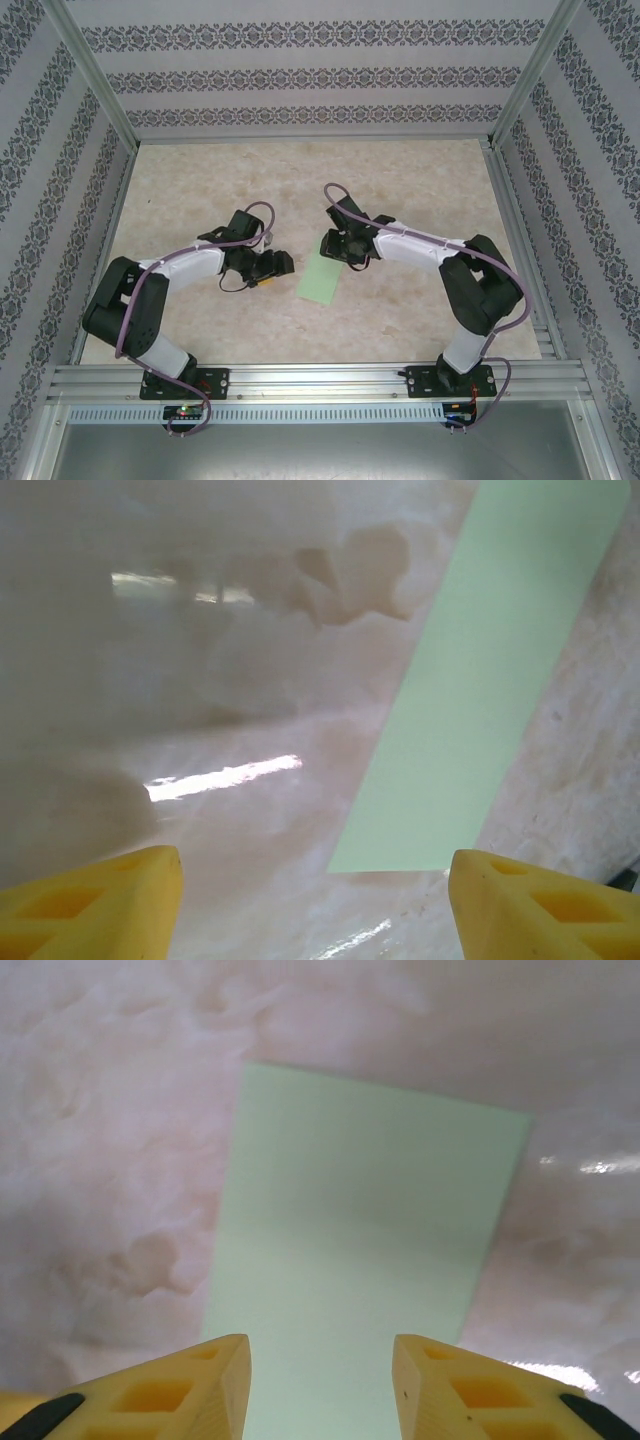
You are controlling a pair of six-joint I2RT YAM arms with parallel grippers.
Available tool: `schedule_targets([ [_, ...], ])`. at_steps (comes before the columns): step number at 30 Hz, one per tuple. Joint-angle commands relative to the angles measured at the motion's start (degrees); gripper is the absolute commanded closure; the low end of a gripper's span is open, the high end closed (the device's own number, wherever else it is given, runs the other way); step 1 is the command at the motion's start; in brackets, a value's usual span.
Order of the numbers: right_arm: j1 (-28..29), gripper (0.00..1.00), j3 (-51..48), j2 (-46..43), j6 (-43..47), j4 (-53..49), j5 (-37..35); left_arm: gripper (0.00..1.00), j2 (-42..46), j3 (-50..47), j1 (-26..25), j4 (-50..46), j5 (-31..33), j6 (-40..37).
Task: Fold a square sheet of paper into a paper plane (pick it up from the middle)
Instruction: Move the square sheet of paper to the center of the table, then fold the triangle a second time at the center of the table.
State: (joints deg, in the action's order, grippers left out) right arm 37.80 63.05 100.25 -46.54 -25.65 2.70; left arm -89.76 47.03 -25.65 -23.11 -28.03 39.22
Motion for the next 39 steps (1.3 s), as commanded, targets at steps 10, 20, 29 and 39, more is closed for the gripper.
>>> schedule_targets([
  [10,-1.36,0.61,1.29,6.72,-1.74,3.26,2.61,0.30,-5.65,5.53,-5.33,-3.33,-2.53,-2.03],
  [20,-2.96,0.61,-1.92,8.74,-3.77,4.36,3.89,0.30,-8.23,7.13,-6.95,-4.76,-4.71,-2.40],
  [29,-3.44,0.62,-3.60,9.09,-4.39,5.44,4.94,0.29,-9.47,7.84,-8.01,-4.35,-6.94,-2.69],
  [39,-3.52,0.62,-3.98,9.35,-4.37,5.61,5.01,0.30,-10.34,8.23,-8.62,-3.61,-6.77,-2.60],
])
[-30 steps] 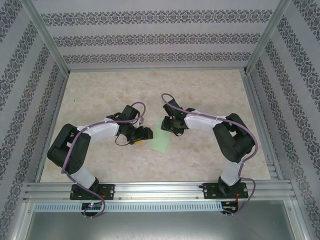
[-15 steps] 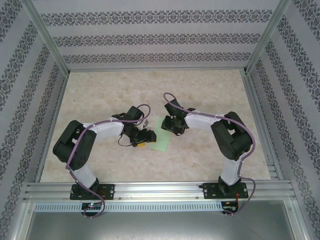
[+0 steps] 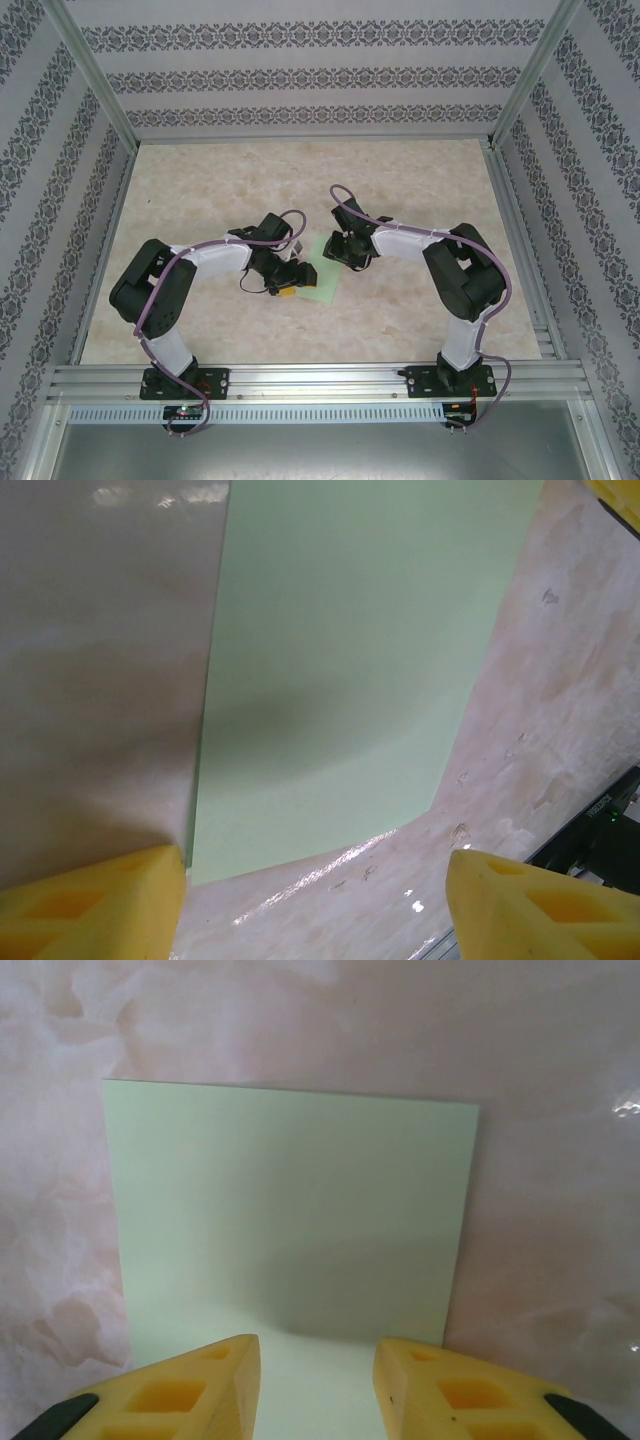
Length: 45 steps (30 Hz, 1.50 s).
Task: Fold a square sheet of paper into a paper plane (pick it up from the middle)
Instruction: Fold the triangle a second time at the center of the table.
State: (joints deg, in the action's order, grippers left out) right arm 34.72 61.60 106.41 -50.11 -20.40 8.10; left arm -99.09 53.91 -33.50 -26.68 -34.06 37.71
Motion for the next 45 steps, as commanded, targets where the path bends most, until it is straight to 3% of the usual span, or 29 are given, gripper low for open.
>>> schedule_targets([
  [1,-0.44,0.62,-2.54,3.14,-0.77,0.36,-0.37,0.30,-1.02,1.34,-0.87,0.12,-0.87,-1.09],
  [17,-0.43,0.63,-2.61,3.72,-0.69,0.47,-0.19,0.34,1.30,0.89,-1.00,4.15,-4.57,-0.02],
  [26,-0.41,0.63,-2.71,3.71,-0.34,0.81,0.92,0.35,1.11,0.04,-1.08,13.42,-9.53,3.40],
  [45,-2.39,0.62,-4.34,-0.32,2.83,3.37,6.29,0.37,-5.16,2.70,-1.75,18.15,-9.42,3.94],
])
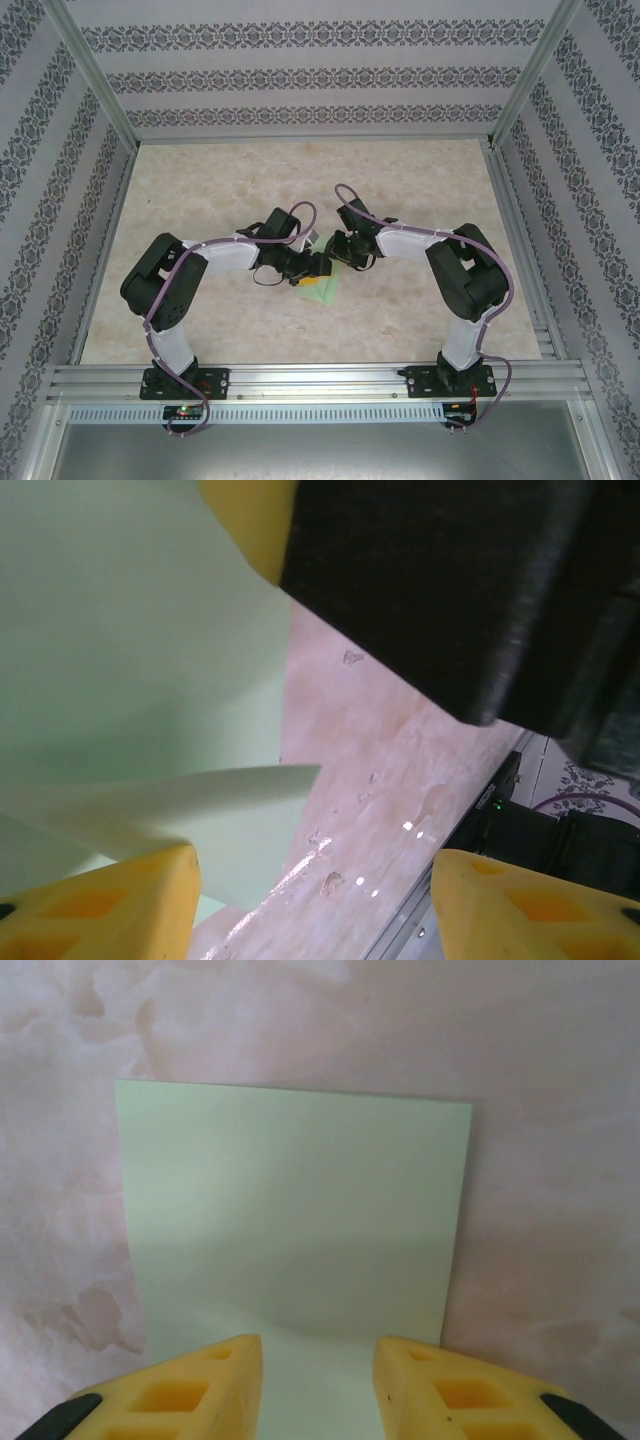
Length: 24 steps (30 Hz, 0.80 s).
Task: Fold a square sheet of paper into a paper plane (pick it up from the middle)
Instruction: Fold the triangle a second time at the center of the table.
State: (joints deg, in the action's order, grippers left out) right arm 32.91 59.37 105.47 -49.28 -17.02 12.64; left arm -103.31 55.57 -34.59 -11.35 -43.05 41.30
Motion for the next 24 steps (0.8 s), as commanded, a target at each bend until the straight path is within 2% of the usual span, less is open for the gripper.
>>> schedule_targets([
  [1,-0.72,0.61,-2.07,-0.13,2.67,0.49,2.81,0.38,-1.19,1.17,-0.66,2.89,-0.17,0.28],
  [6,-1.62,0.58,-2.01,-5.25,6.01,1.94,7.12,0.43,-1.15,1.07,-0.66,0.94,2.03,-0.77],
  [13,-2.58,0.59,-6.30,-13.01,8.74,2.05,9.35,0.63,-0.58,0.70,-0.69,-2.24,5.57,-2.29],
  [19,-2.26,0.67,-11.89,-14.49,8.93,4.32,11.57,0.74,-0.27,0.56,-0.66,-3.13,6.52,-2.36],
  [24,-0.54,0.69,-12.23,-12.91,9.03,6.09,13.44,0.81,-0.05,0.51,-0.73,-3.98,7.16,-2.82],
])
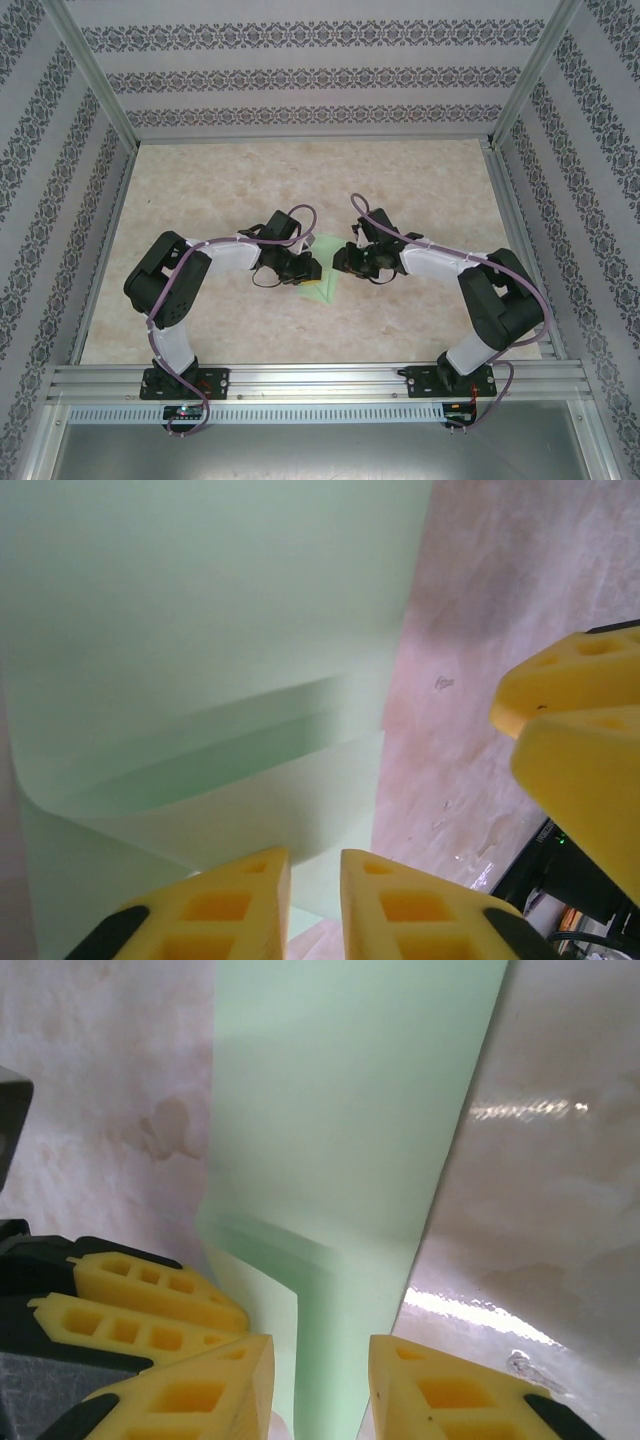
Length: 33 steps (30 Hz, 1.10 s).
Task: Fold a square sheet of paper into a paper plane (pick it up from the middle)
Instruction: Fold the triangle a second time at the center of the table.
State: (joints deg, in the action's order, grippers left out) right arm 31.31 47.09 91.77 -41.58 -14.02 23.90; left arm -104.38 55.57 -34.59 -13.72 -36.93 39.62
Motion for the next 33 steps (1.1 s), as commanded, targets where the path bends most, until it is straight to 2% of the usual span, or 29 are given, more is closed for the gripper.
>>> schedule_targets([
  [1,1.29,0.69,0.26,1.32,1.17,3.58,2.45,0.82,1.10,0.47,-0.70,-1.71,1.07,-1.14],
  [21,2.34,0.75,1.43,7.09,-0.69,8.95,5.98,0.87,1.63,0.46,-0.71,-1.86,0.97,-1.20],
  [27,2.15,0.86,1.25,7.07,-0.40,8.19,4.74,0.87,1.95,0.75,-0.70,-1.93,0.64,-1.12],
  [33,1.56,0.95,0.77,5.81,1.19,5.75,0.92,0.84,3.04,-0.83,-0.66,3.78,-4.10,0.54],
])
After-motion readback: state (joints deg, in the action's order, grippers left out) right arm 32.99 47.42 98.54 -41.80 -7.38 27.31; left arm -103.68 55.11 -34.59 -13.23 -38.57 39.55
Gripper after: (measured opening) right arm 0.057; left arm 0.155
